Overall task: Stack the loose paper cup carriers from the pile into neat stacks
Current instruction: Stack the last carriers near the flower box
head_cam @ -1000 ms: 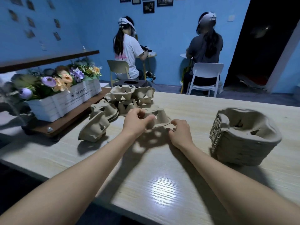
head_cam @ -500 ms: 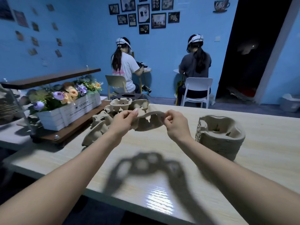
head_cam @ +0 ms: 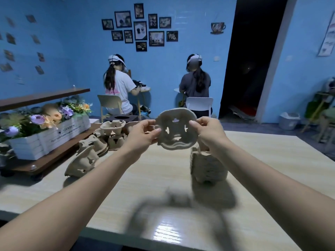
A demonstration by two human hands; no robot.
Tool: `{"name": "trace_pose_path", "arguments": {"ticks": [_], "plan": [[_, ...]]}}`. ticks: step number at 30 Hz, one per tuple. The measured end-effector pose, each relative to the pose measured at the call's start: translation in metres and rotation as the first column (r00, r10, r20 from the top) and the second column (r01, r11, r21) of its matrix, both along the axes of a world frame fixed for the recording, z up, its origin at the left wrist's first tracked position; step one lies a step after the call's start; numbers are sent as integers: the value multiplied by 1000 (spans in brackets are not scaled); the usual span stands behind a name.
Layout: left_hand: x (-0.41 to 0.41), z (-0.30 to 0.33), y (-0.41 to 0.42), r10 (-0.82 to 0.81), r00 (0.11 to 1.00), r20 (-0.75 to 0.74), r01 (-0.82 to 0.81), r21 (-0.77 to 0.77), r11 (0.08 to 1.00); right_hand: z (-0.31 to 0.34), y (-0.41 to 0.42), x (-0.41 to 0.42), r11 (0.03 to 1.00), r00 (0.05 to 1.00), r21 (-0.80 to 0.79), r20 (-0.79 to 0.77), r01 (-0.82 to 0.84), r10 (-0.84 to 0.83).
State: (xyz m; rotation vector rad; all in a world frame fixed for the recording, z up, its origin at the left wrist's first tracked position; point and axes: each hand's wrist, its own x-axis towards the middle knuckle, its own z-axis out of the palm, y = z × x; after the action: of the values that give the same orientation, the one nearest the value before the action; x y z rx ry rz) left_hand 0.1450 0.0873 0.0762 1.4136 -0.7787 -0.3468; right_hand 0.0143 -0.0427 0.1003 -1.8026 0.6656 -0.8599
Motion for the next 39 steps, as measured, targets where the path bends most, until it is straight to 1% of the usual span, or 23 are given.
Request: {"name": "trace_pose_path", "arguments": {"ticks": [5, 7, 9, 12, 16, 19, 22, 25, 32, 36, 39], "plan": [[-16, 7, -30, 65, 998, -22, -66, -29, 997, 3, -14, -32, 997, 998, 74, -45, -31, 34], [-23, 10, -40, 64, 997, -36, -65, -26, 998, 3, -21, -40, 997, 999, 73, -32, 27, -24], [-32, 11, -47, 16, 998, -56, -17, -14, 1000, 1, -29, -46, 992, 994, 58, -32, 109, -108], [-44, 9, -53, -53, 997, -62, 56, 54, 997, -3, -41, -53, 979, 979, 40, -65, 198, -195], [-54, 3, -60, -64, 997, -43, 69, 127, 989, -10, -52, -62, 967, 963, 33, -99, 254, -250], [-60, 2, -63, -62, 996, -65, 70, 134, 989, -15, -55, -65, 963, 955, 10, -133, 270, -266], [-62, 3, -67, -39, 997, -73, 49, 142, 989, -14, -55, -68, 959, 944, -49, -166, 280, -285], [-63, 2, -68, -20, 999, -43, 27, 170, 985, -12, -53, -71, 954, 940, -110, -170, 280, -295], [-58, -14, -73, 73, 994, 81, -91, 232, 968, -23, -49, -70, 947, 922, -160, -233, 277, -309], [-59, -18, -76, 95, 976, 194, -148, 282, 948, -26, -52, -67, 942, 908, -183, -268, 281, -323], [-60, -20, -76, 107, 962, 250, -185, 313, 932, -30, -54, -67, 938, 900, -200, -284, 282, -331]]}}
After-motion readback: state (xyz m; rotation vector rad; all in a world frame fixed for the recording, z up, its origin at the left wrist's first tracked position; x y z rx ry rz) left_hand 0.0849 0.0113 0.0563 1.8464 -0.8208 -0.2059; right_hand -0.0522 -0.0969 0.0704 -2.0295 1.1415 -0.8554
